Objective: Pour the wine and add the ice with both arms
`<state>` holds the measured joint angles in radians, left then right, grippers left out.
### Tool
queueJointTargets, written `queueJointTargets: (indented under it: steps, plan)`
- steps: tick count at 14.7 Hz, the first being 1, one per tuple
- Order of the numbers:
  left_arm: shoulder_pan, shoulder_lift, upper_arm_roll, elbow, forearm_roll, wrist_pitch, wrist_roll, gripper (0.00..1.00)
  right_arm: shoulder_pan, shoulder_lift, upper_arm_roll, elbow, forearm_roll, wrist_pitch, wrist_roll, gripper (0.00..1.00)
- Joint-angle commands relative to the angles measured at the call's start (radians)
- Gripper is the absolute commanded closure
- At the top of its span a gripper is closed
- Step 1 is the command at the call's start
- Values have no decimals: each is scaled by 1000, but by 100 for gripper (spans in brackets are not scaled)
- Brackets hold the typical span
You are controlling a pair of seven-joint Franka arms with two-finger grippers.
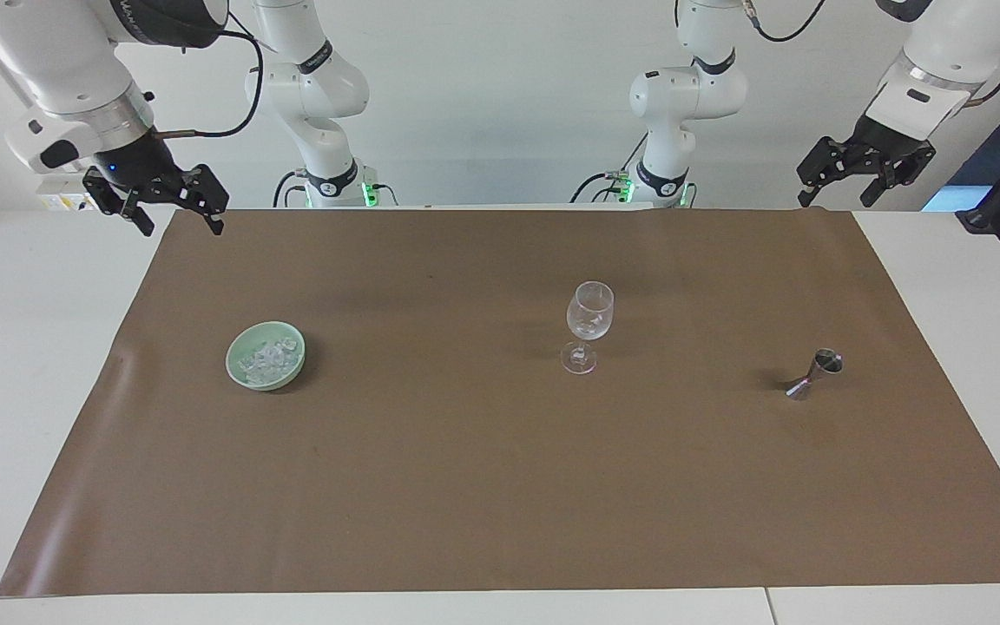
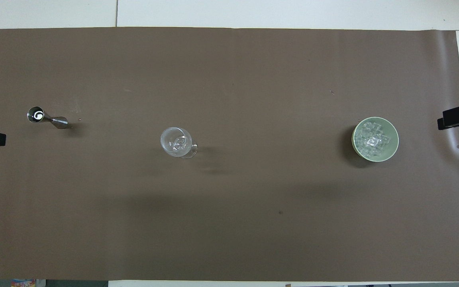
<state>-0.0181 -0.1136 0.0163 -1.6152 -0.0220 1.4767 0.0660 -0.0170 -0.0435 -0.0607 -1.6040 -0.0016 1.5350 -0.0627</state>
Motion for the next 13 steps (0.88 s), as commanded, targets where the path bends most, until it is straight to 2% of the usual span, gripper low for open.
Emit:
queueJointTargets:
  steps: [1,6,7,10,13]
  plan:
    - [7,-28,1,-35,-1,20,40,0,-15,-6,9,-7,14,1,-14,0]
    - [9,-11,2,-6,-4,10,52,0,-15,-6,9,-7,14,1,-14,0]
    - [10,0,2,12,-9,1,52,0,-15,-6,9,-7,14,1,-14,0]
    - [9,100,4,125,-12,-52,52,0,-14,-6,9,-7,14,1,-14,0]
    - [26,97,4,121,-12,-45,54,0,-14,-6,9,-7,14,1,-14,0]
